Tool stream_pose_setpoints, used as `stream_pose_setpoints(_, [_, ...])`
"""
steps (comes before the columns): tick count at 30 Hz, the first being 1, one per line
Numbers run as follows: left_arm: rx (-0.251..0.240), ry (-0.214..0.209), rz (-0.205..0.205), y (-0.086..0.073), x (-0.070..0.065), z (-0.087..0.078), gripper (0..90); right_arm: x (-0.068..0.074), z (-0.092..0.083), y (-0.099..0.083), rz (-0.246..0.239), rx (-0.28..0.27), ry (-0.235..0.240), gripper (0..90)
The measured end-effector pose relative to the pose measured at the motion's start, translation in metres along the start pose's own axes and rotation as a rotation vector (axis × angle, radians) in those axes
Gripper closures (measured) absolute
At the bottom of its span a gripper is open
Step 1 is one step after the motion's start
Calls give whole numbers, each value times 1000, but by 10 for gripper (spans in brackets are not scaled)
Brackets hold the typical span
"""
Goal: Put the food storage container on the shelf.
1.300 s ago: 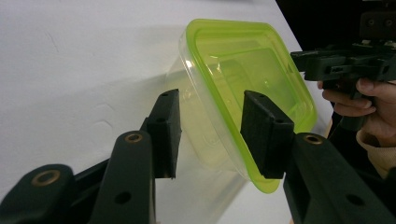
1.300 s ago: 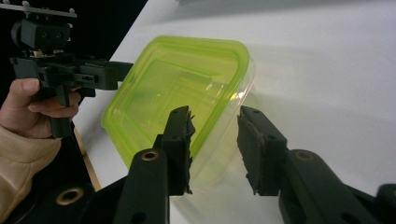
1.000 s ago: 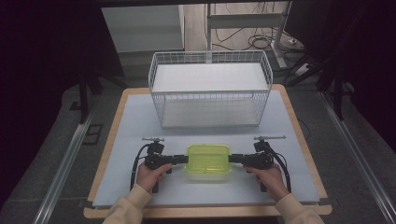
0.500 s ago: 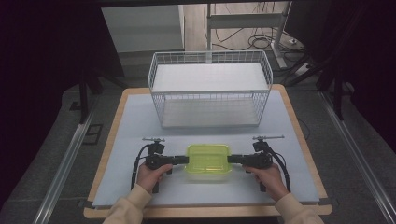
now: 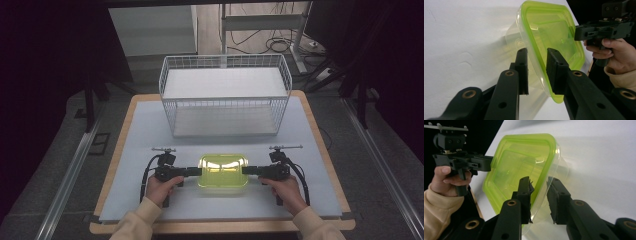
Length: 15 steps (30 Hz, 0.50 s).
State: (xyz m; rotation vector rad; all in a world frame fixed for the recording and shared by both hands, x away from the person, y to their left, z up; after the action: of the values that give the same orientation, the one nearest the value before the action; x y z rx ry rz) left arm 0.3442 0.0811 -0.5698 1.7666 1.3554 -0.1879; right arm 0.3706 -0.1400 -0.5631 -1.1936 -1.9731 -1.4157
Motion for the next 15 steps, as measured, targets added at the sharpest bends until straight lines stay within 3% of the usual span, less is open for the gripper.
stream_pose_setpoints(15, [-7,-37,-3,0,-5,-3,783,4,-4,4,31,-25,34,801])
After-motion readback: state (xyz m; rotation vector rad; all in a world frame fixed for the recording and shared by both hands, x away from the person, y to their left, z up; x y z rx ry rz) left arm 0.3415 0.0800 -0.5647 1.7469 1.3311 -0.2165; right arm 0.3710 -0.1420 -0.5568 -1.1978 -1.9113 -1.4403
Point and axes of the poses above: each handheld gripper's, and its own axes: z roughly forward along the jaws, y roughly out of its top, x roughly to its left, the point moved 9 cm from there along z, roughly forward along the jaws, and after that the axes turned 11 degrees about y, right-handed, at the moved point
